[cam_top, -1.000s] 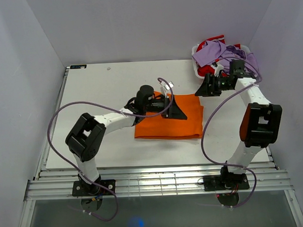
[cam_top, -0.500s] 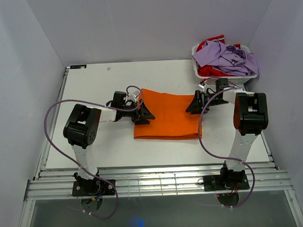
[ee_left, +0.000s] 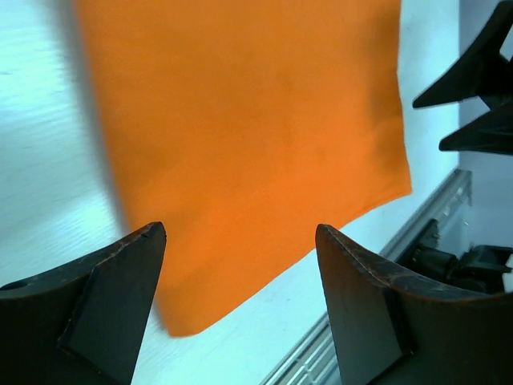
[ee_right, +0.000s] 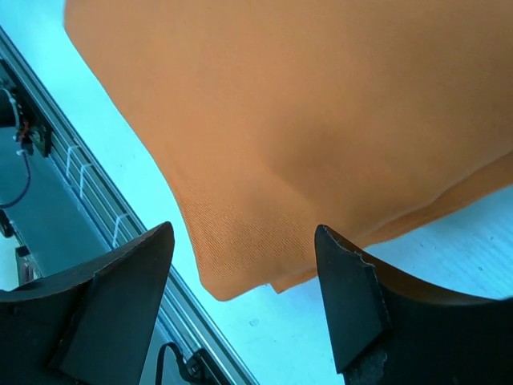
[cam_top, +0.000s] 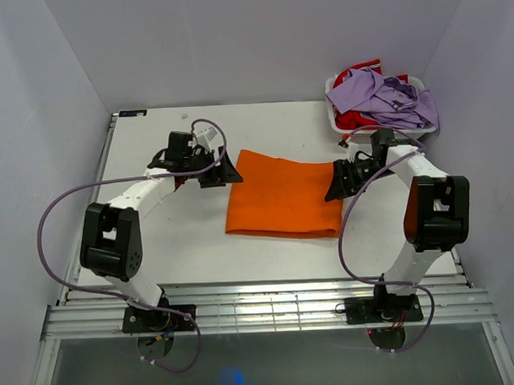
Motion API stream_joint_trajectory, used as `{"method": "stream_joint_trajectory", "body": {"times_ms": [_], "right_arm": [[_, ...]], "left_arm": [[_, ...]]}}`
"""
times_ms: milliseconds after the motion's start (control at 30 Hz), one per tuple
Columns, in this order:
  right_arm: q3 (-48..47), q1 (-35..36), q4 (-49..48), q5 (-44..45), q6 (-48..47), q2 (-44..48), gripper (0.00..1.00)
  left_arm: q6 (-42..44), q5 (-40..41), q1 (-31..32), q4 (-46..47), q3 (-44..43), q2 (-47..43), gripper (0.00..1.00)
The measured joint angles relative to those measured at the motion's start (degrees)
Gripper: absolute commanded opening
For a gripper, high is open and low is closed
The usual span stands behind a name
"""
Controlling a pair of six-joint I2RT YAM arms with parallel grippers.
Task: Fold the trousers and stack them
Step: Fold the trousers, then neatly place the folded trousers to the corner
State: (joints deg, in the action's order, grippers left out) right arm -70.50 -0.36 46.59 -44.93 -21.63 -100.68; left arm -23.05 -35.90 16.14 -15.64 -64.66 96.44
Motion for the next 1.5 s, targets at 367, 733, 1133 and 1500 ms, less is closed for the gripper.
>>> {"method": "stream_joint_trajectory", "body": {"times_ms": [367, 733, 1133, 1500], "right_arm": [[6.95, -0.11, 1.79, 6.08, -2.56, -5.55, 0.73], [6.47, 1.79, -0.37, 14.32, -0.68, -5.92, 0.34], [1.2, 9.38, 1.57, 23.23, 0.94, -7.69, 0.41], [-8.04, 20.63, -6.95, 22.36, 3.21, -11.28, 0.9]], "left_arm": [[10.16, 7.08, -5.44, -10.25, -1.75, 6.01, 0.83], [7.98, -1.42, -4.28, -5.7, -6.99, 16.59, 0.57], [3.98, -4.22, -6.71, -2.38, -6.14, 19.28, 0.0], [14.75, 7.15, -23.52, -12.41, -16.15, 19.23, 0.77]]}}
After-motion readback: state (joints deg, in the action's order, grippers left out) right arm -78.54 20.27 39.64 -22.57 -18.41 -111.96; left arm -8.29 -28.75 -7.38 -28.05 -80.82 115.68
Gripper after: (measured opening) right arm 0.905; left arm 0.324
